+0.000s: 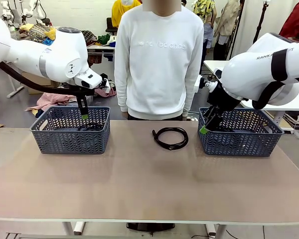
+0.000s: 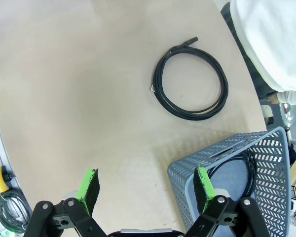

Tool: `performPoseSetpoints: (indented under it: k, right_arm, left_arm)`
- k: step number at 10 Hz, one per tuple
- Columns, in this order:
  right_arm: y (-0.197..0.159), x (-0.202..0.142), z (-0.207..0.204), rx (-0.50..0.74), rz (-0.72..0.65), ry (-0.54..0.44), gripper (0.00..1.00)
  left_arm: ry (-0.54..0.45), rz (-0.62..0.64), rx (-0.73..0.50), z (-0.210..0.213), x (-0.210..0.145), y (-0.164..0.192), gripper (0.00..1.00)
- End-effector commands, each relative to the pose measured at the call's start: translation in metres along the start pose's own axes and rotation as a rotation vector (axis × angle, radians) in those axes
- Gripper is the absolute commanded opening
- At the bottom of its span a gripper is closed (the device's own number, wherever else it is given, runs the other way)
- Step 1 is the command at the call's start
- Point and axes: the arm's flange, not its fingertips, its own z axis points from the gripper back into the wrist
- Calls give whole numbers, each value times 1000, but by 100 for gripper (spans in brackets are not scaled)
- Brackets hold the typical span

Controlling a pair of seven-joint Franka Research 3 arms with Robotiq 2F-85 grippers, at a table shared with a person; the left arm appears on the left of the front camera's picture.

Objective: Organize the cables according to human instructions.
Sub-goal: Pick up a bundle of cables and place it in the basket indicated by the human.

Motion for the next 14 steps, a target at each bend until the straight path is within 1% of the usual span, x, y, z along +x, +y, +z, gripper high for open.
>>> performPoseSetpoints:
  k: [1, 2, 3, 4, 5, 6, 8, 9, 10, 14]
  right_arm:
    - [1, 0, 0, -3, 1, 0, 100]
    - [1, 0, 0, -3, 1, 0, 100]
    - [1, 0, 0, -3, 1, 0, 100]
    - [1, 0, 0, -3, 1, 0, 100]
    - [1, 0, 0, -3, 1, 0, 100]
    - [1, 0, 0, -3, 1, 0, 100]
    - [1, 0, 0, -3, 1, 0, 100]
    - [1, 0, 0, -3, 1, 0, 100]
    - [1, 0, 0, -3, 1, 0, 100]
    - [1, 0, 0, -3, 1, 0, 100]
  left_arm:
    - [9, 36, 9, 5, -5, 3, 57]
    - [-1, 38, -6, 7, -5, 4, 92]
    - [1, 41, -19, 7, -5, 5, 77]
    - [4, 47, -27, 7, -5, 4, 100]
    - [-2, 54, -37, 6, -5, 4, 96]
    - [-9, 57, -46, 5, -4, 4, 100]
    - [-23, 71, -67, 1, -3, 4, 100]
    - [-32, 143, -67, 1, -4, 5, 100]
    - [-6, 48, -46, 1, -2, 1, 100]
    - [-6, 48, -46, 1, -2, 1, 100]
